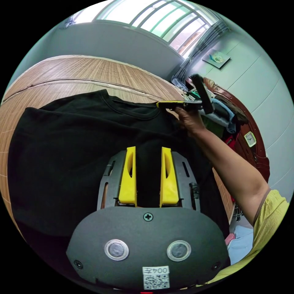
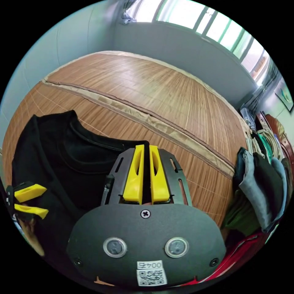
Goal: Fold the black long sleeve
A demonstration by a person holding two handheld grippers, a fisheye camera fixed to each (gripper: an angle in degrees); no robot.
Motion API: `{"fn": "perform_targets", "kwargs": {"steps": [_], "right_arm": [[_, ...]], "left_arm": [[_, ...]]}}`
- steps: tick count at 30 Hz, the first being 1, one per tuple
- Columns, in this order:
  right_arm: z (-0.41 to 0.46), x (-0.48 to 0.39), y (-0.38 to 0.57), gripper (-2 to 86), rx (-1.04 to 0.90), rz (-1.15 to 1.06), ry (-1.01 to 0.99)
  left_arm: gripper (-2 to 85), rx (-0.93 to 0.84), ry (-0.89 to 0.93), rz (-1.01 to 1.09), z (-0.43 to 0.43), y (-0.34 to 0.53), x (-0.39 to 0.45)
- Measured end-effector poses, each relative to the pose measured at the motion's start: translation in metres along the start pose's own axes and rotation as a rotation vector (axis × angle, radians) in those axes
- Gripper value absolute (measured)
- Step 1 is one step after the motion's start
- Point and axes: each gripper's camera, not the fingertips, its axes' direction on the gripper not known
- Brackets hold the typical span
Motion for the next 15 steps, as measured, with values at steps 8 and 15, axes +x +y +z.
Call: {"fn": "perform_targets", "kwargs": {"steps": [8, 15], "right_arm": [[-0.01, 0.018, 0.009, 10.6, 0.077, 0.063, -0.135], [-0.052, -0.014, 0.035, 6.2, 0.214, 0.019, -0.233]], "left_arm": [[11.9, -0.002, -0.001, -0.004, 0.007, -0.003, -0.006], [12.0, 0.003, 0.023, -0.02, 0.01, -0.004, -0.014]]}}
